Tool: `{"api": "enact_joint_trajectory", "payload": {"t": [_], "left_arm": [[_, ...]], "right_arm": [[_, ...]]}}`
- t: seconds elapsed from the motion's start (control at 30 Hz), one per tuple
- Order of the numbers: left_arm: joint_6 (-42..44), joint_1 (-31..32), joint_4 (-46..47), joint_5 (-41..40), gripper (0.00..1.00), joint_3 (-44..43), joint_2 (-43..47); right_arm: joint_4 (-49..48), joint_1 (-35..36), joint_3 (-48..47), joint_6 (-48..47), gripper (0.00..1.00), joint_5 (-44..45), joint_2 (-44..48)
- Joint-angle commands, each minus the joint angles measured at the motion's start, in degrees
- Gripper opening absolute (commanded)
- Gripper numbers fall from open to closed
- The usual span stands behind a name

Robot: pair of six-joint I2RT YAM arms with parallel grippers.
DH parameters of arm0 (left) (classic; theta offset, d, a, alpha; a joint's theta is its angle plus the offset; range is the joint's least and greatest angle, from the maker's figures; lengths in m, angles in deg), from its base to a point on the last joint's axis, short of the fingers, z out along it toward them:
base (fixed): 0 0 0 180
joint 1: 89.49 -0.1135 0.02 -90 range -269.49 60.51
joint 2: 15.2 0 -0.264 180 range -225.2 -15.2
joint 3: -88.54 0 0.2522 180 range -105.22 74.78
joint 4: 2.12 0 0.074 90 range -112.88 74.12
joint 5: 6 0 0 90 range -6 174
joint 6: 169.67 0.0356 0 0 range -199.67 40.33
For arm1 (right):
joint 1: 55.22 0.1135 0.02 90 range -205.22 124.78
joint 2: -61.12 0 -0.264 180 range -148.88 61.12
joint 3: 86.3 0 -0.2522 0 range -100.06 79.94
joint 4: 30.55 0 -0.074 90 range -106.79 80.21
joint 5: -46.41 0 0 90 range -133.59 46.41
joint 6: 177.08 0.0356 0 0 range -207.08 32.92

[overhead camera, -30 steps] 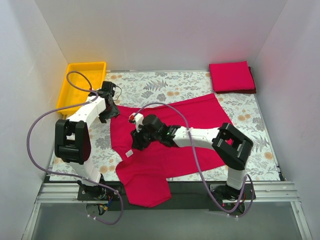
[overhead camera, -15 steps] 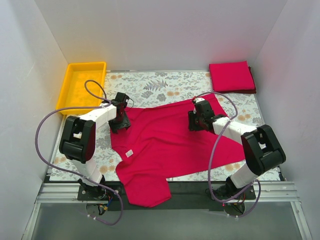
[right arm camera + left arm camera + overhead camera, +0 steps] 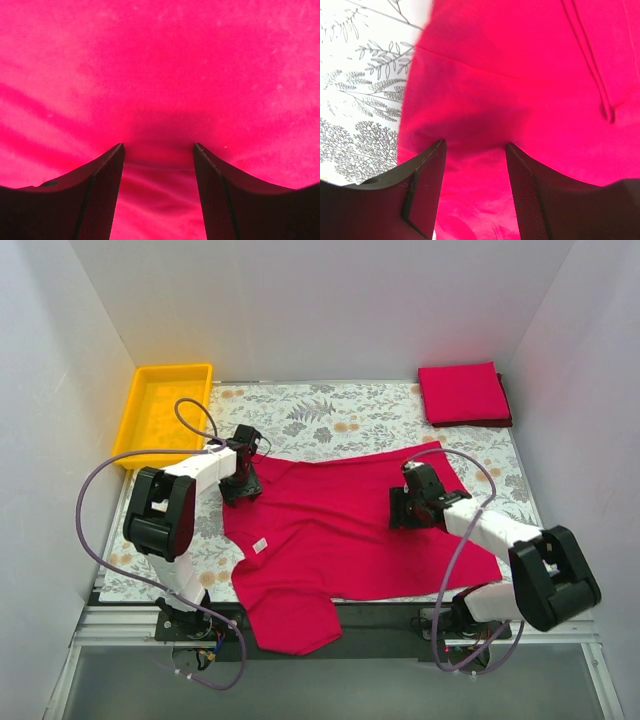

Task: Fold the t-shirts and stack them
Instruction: Flatten the tshirt out, then fold the tshirt

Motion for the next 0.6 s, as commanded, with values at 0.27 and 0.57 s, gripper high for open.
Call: {"api": "enact_joint_trajectory", "payload": {"t": [0.27, 0.57], "left_arm": [[-0.7, -3.6, 0.9, -3.1, 0.52, -12.0, -0.8], [1.7, -8.9, 5.6, 0.1, 0.53, -21.8, -7.1]], "right_arm": [[13.3, -1.5, -2.9, 0.2, 0.62, 1.1, 11.7], [7.5, -7.8, -12.9, -3.1, 0.59, -3.3, 4.8]]}}
